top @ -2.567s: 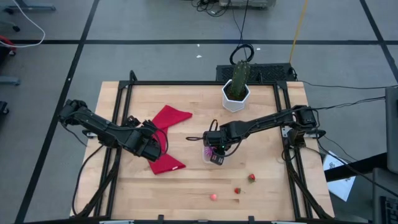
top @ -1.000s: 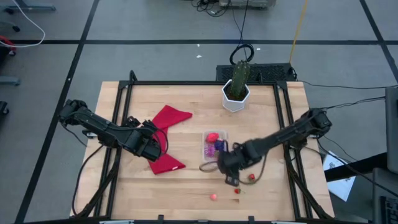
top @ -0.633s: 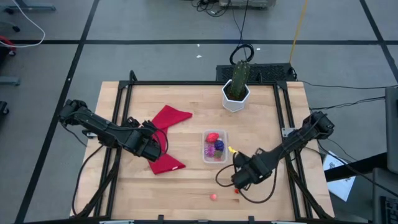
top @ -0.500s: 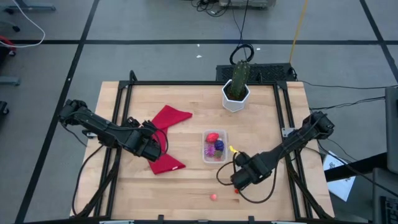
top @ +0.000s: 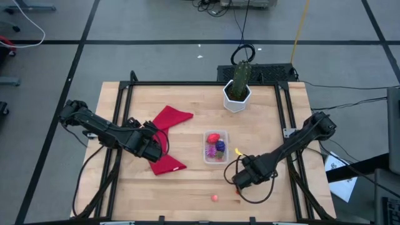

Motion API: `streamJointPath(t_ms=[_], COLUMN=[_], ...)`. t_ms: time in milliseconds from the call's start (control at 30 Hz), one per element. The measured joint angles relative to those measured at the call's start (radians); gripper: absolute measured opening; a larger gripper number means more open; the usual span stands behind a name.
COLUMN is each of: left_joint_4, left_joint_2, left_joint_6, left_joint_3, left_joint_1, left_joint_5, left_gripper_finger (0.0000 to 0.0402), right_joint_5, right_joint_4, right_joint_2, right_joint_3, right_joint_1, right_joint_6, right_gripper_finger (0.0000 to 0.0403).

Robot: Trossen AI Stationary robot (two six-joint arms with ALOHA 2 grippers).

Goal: Pick and placing Produce into tupperware
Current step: Put the top red strawberry into the transparent bin

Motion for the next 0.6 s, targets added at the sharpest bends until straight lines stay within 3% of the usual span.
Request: streamJointPath(t_ms=[100,333,600], left_joint_4=[-0.001,-0.001,-0.001], left_joint_2=[0.000,0.000,0.000], left_joint_6=[0.028,0.091,0.149], left_joint_3=[0.000,0.000,0.000], left_joint_1=[0.000,0.000,0.000], left_joint_5=[0.000,-0.001,-0.019], left_gripper_finger=[0.0379,0.0379,0.0379], right_joint_5=[-0.010,0.091,0.145], right_joint_4=[0.117,0.409,0.423], right_joint_2=[0.000,-0.001,-0.002], right_joint_3=[-0.088,-0.217,-0.217], right_joint_1=[-0.001,-0.003,-0.002], right_joint_6=[0.016,0.062,0.086], right_gripper_finger=[0.0206,0.0206,0.0206])
